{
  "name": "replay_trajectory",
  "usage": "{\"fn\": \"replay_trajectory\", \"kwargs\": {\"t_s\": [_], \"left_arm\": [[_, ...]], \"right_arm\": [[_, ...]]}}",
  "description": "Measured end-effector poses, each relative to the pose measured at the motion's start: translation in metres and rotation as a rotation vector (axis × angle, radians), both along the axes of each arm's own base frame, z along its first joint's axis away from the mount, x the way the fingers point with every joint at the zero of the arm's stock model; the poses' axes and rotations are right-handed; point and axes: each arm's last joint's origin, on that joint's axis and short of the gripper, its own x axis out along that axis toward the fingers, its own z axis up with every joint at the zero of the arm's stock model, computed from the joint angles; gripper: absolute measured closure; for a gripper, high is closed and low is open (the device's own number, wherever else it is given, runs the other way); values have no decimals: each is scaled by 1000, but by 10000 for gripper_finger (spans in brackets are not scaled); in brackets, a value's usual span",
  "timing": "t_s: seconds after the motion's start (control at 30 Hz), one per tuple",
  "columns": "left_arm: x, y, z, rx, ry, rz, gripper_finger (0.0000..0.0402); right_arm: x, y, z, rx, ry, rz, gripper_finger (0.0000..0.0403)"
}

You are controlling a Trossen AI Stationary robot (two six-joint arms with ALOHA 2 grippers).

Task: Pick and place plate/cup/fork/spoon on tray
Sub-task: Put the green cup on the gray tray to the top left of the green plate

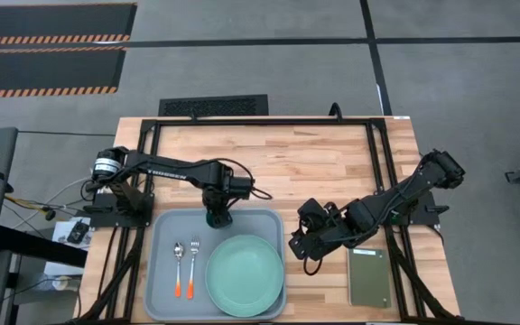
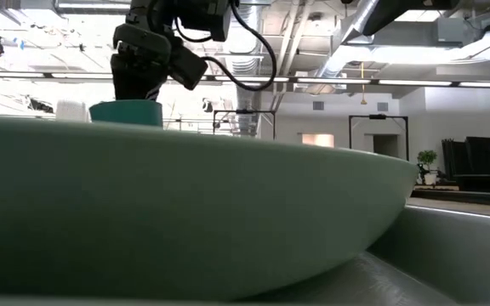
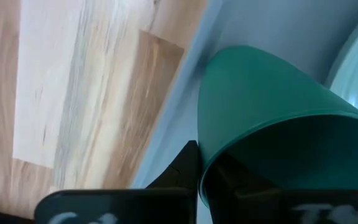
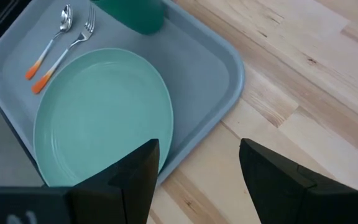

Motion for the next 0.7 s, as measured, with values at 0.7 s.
{"fn": "replay_trajectory", "kwargs": {"t_s": [0.7], "left_arm": [[4, 7, 0, -23, -41, 8, 401]], "right_arm": [[0, 0, 0, -4, 3, 1, 154]]}}
